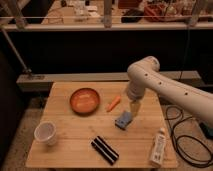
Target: Move the arm in a circular motion
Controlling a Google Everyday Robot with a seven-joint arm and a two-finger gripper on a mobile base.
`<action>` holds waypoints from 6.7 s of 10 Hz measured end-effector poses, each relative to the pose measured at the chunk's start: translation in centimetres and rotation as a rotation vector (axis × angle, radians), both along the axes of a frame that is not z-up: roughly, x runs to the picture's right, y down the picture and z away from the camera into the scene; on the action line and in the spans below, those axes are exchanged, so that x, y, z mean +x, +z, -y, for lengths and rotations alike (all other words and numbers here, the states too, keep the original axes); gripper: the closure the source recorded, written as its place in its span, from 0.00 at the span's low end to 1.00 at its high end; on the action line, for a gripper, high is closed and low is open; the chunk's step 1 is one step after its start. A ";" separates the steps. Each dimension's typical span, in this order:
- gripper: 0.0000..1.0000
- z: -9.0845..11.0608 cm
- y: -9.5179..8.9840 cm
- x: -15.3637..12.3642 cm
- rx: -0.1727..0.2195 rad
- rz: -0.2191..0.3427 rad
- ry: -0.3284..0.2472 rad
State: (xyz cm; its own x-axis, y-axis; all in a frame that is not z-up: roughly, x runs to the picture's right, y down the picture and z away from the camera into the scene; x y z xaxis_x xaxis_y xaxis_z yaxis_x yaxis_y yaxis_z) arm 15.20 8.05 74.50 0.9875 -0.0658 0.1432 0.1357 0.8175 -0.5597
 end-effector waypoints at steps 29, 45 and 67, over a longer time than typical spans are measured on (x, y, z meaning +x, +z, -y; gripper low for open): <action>0.20 -1.8 -2.3 -6.8 -0.046 0.017 -0.058; 0.20 0.5 -1.2 -6.5 -0.054 0.004 -0.001; 0.20 -0.6 1.3 9.1 -0.074 -0.155 0.237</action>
